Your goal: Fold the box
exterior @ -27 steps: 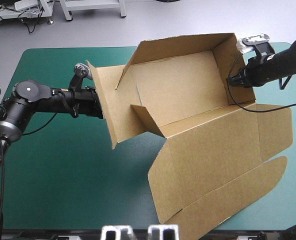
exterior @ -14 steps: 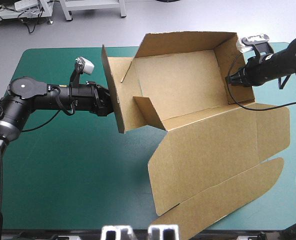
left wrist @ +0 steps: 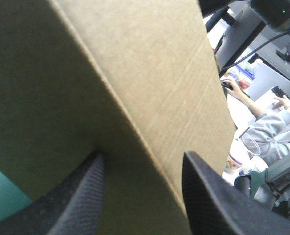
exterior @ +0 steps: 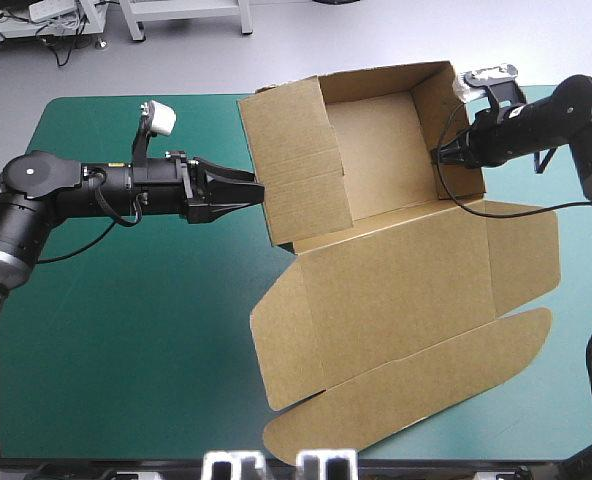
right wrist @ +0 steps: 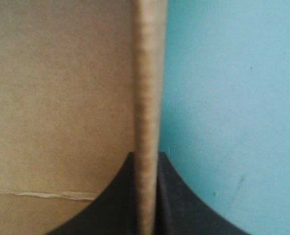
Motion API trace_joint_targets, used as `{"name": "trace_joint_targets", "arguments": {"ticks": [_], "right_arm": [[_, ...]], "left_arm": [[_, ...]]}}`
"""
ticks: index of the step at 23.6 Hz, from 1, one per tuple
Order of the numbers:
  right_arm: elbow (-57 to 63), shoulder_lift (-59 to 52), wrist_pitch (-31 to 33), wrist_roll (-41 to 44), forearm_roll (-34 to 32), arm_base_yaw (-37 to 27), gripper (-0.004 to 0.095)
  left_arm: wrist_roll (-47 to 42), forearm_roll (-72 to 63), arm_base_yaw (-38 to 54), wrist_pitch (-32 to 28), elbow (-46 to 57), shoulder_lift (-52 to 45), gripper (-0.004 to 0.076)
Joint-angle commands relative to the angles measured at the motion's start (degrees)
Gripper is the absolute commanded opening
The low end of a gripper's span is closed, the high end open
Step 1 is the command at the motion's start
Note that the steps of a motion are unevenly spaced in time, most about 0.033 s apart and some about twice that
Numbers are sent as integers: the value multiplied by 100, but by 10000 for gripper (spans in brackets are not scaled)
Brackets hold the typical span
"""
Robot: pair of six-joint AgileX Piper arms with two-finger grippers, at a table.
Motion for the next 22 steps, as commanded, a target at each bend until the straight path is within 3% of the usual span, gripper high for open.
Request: {"name": "trace_joint_targets", "arguments": {"ticks": [1, 6, 13, 16, 19, 22], "right_arm": [[-189, -244, -383, 83, 316, 139, -19], [-189, -244, -710, 276, 212, 411, -18], [-189, -244, -1162, 1010, -780, 1034, -18], [-189, -244, -1337, 1328, -1020, 1351, -18], [-189, -241, -1417, 1432, -892, 1614, -18], [-189, -241, -1224, 1544, -778, 1745, -19]], "left_arm": [[-120, -436, -21, 245, -174, -181, 358], [-638, 7, -32, -474, -174, -191, 358], [-1080, 437, -299, -1439, -174, -191, 358], [-1953, 1639, -569, -2306, -174, -191, 358], [-3750, 3145, -1030, -3508, -174, -169, 358], [-5060, 4696, -1412, -3940, -174, -71, 348]]}}
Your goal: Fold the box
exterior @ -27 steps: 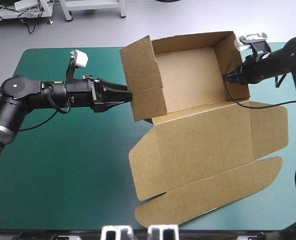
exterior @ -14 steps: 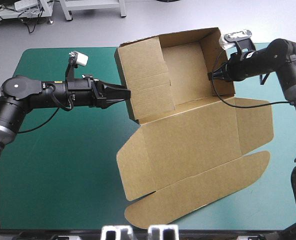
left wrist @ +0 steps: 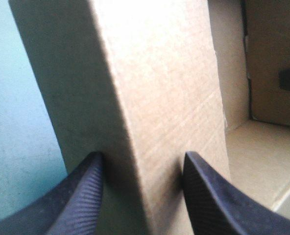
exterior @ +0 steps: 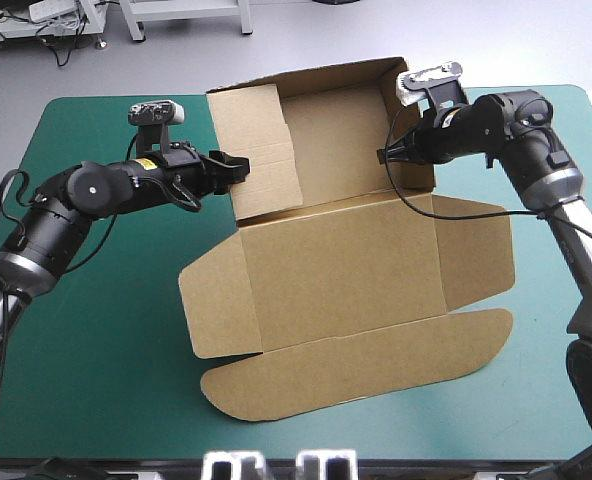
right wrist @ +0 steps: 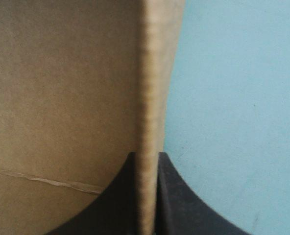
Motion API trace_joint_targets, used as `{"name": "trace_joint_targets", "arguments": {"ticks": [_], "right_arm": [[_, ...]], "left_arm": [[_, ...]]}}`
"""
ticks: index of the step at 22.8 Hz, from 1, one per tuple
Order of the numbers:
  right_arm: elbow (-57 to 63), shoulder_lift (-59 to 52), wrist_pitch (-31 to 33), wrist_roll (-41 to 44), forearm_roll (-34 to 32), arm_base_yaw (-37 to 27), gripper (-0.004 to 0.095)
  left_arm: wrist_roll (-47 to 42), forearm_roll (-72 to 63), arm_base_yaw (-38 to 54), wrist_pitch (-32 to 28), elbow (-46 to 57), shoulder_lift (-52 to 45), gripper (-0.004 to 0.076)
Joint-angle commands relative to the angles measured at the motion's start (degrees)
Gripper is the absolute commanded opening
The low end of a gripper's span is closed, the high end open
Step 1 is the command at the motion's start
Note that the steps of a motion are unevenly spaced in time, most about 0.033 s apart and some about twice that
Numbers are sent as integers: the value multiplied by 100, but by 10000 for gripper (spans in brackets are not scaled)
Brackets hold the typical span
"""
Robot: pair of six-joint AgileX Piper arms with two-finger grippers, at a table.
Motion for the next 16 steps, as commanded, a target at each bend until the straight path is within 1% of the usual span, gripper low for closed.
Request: {"name": "trace_joint_targets", "arguments": {"ticks": [1, 2, 3, 4, 5, 6, 7, 8, 10, 12, 13, 14, 15, 16], "right_arm": [[-189, -307, 21, -73, 990, 170, -18], [-189, -307, 145, -246, 1317, 170, -19], [-189, -307, 224, -332, 1496, 170, -19], [-189, -307, 390, -532, 1837, 170, -19], [-177, -307, 444, -606, 1963, 170, -19], [-177, -307, 477, -631, 2036, 170, -19], [-177, -307, 477, -603, 1997, 170, -19], [-177, -307, 500, -494, 1845, 170, -19], [-177, -298, 597, -318, 1539, 170, -19], [-177, -267, 713, -124, 1158, 170, -18], [-177, -212, 867, 64, 916, 170, -18], [-177, -153, 1062, 188, 679, 170, -18], [-177, 4, 1441, 284, 407, 170, -18], [-177, 78, 1641, 295, 363, 170, -19]], "left_arm": [[-1172, 1152, -260, -506, -173, -45, 346], [-1763, 1765, -274, -283, -173, 29, 346], [-2031, 2158, -274, -139, -173, 41, 346], [-2393, 2569, -274, 59, -173, 84, 346], [-2541, 2701, -274, 114, -173, 84, 346], [-2568, 2656, -274, 129, -173, 84, 323], [-2568, 2618, -274, 129, -173, 84, 272], [-2417, 2492, -315, 154, -173, 84, 142], [-2086, 2363, -392, 154, -173, 87, -9], [-1996, 2321, -497, 130, -173, 121, -5], [-1930, 2321, -561, 144, -186, 146, -6], [-1906, 2321, -622, 189, -186, 196, -7], [-1778, 2321, -721, 329, -236, 341, -7], [-1711, 2332, -777, 441, -272, 443, -8]]}}
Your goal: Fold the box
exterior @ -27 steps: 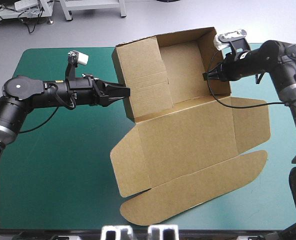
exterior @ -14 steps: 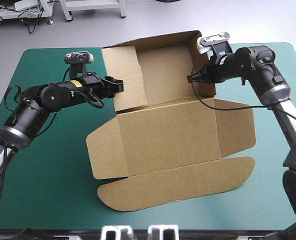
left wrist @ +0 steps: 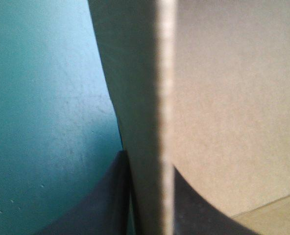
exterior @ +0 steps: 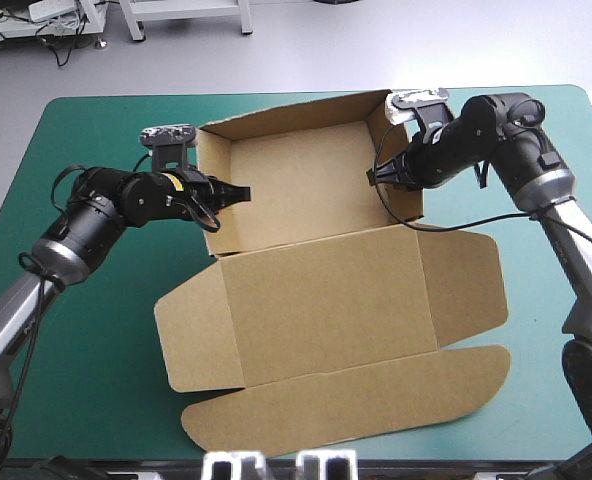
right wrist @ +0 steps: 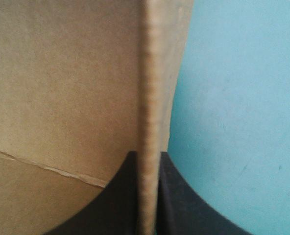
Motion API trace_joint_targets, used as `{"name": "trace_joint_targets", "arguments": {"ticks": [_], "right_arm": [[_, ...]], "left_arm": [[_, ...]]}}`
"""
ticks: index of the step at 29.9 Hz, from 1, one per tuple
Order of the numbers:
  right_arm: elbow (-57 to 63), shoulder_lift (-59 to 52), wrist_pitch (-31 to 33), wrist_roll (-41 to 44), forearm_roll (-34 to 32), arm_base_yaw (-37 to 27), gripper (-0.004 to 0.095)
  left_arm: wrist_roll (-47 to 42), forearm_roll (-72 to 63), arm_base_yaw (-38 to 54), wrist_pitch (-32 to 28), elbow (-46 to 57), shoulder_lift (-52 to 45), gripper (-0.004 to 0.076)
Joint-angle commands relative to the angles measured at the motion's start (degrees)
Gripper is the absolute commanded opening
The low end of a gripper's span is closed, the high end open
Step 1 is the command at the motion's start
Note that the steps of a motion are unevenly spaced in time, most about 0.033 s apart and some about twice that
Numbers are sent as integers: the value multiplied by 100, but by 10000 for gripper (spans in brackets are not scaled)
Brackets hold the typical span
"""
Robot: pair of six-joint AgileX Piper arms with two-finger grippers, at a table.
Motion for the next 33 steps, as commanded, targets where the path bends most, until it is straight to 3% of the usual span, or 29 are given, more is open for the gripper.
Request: {"name": "trace_joint_targets", "arguments": {"ticks": [1, 11, 17, 22, 33], "right_arm": [[-173, 71, 476, -160, 94, 48, -18], [-113, 768, 474, 122, 297, 48, -19], [-113, 955, 414, 671, -142, 48, -18], [-113, 1036, 361, 812, -542, 48, -18], [-113, 1431, 421, 762, -599, 48, -18]], "left_arm": [[722, -334, -284, -47, -307, 52, -9], [1179, -227, -479, 1341, -1760, 1487, -9], [1179, -188, -479, 1760, -2598, 2123, -9], [1179, -27, -479, 2231, -2736, 2560, -9], [1141, 286, -480, 2916, -2736, 2977, -9]]}}
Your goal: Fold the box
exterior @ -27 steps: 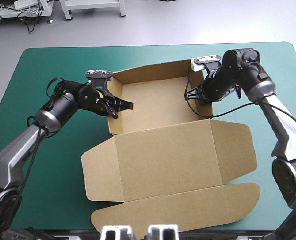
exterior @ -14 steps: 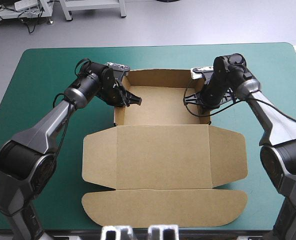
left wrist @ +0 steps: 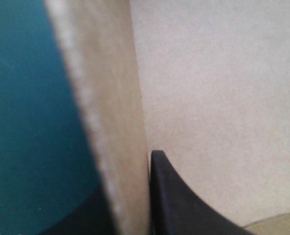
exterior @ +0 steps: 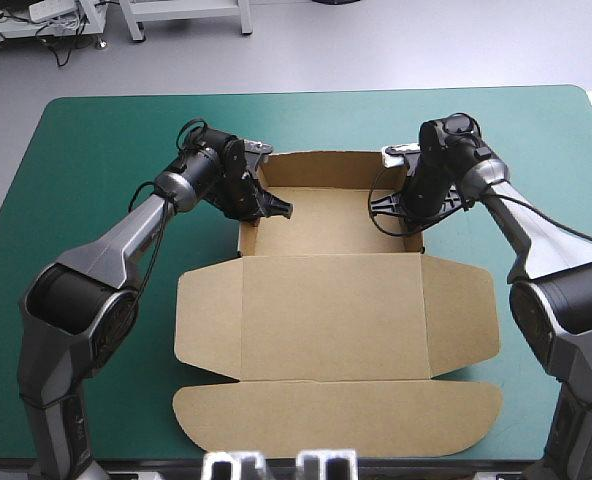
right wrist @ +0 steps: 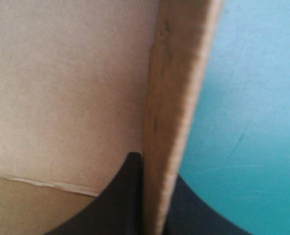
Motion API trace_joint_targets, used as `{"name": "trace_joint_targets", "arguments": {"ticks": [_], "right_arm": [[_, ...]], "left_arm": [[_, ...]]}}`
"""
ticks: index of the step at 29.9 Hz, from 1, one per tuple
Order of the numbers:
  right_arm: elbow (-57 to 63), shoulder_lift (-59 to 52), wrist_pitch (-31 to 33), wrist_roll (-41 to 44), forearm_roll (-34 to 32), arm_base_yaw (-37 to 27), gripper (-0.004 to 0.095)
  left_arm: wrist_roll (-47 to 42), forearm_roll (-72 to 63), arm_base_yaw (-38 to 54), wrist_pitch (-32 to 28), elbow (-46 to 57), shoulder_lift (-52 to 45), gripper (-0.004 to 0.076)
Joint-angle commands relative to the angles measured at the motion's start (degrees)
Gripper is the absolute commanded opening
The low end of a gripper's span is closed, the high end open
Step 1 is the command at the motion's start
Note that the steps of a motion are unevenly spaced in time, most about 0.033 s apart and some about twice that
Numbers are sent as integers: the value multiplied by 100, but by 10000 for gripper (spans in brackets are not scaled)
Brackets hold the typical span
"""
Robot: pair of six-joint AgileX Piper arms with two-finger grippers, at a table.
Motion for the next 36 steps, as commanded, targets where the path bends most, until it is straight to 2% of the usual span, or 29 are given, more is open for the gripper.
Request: {"name": "trace_joint_targets", "arguments": {"ticks": [1, 6, 9, 11, 14, 17, 19, 23, 29, 36], "right_arm": [[-158, -91, -82, -300, 166, 52, -19], [-169, -61, -19, -300, 171, 52, -13], [-169, -71, -19, -532, 186, 42, 65], [-169, -80, -19, -632, 186, 42, 174], [-169, -125, -19, -662, 260, 42, 413], [-194, -219, -19, -632, 187, 42, 654], [-245, -322, -19, -632, 73, 42, 726], [-548, -484, -19, -558, -147, 42, 731], [-910, -671, -19, -533, -103, 42, 731], [-910, -1056, -19, -882, -103, 42, 727]], "left_arm": [[531, -209, -137, 672, -89, -139, -9], [476, -146, -137, 731, -89, -125, -8], [626, -196, -137, 886, -89, -138, 43], [608, -186, -137, 874, -89, -159, 127], [516, -96, -127, 888, -89, -159, 304], [313, 61, -127, 887, -89, -174, 443], [313, 126, -127, 887, -89, -199, 487], [272, 315, -127, 875, -89, -350, 494], [229, 599, -127, 875, -89, -733, 494], [69, 1448, -127, 629, -89, -1596, 494]]}}
